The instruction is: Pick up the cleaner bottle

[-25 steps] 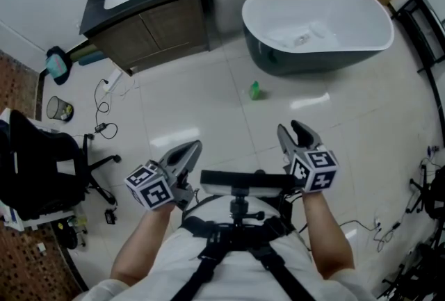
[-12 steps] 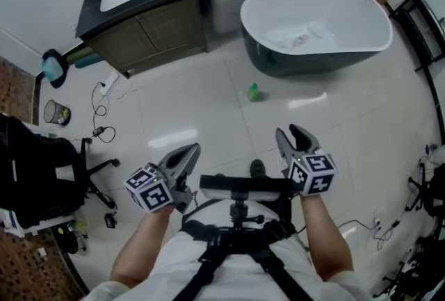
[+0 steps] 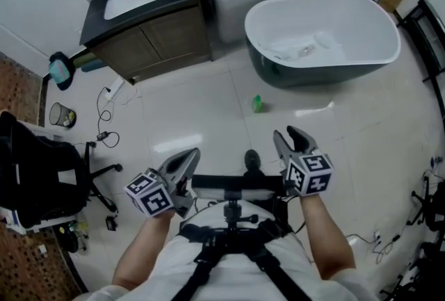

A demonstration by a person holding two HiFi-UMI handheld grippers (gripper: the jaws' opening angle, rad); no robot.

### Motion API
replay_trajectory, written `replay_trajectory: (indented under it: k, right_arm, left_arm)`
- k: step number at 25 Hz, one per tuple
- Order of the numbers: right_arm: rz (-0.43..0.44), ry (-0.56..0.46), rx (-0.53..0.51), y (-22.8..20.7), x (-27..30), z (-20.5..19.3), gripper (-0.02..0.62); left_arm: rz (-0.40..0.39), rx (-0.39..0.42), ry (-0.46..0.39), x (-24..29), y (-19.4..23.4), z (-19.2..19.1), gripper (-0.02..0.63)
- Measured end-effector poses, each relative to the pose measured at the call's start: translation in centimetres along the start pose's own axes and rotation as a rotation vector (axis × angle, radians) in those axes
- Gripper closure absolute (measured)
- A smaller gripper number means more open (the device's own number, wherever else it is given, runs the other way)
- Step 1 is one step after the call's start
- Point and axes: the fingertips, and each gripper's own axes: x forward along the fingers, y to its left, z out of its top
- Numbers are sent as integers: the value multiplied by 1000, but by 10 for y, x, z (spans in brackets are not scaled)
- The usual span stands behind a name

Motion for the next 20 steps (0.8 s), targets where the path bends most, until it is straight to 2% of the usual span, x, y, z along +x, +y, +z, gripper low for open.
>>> replay_trajectory:
  k: [4, 10, 20]
  right_arm:
    - [18, -2, -8, -3, 9, 11, 416]
    - [12, 23, -1, -9, 10, 7, 416]
    - [-28, 63, 10, -35, 39, -15, 416]
  left_arm:
    - [2, 8, -4, 13, -1, 10, 614]
    - [-4, 3, 9, 23, 1, 10, 614]
    - [31, -9, 90, 46, 28, 0, 614]
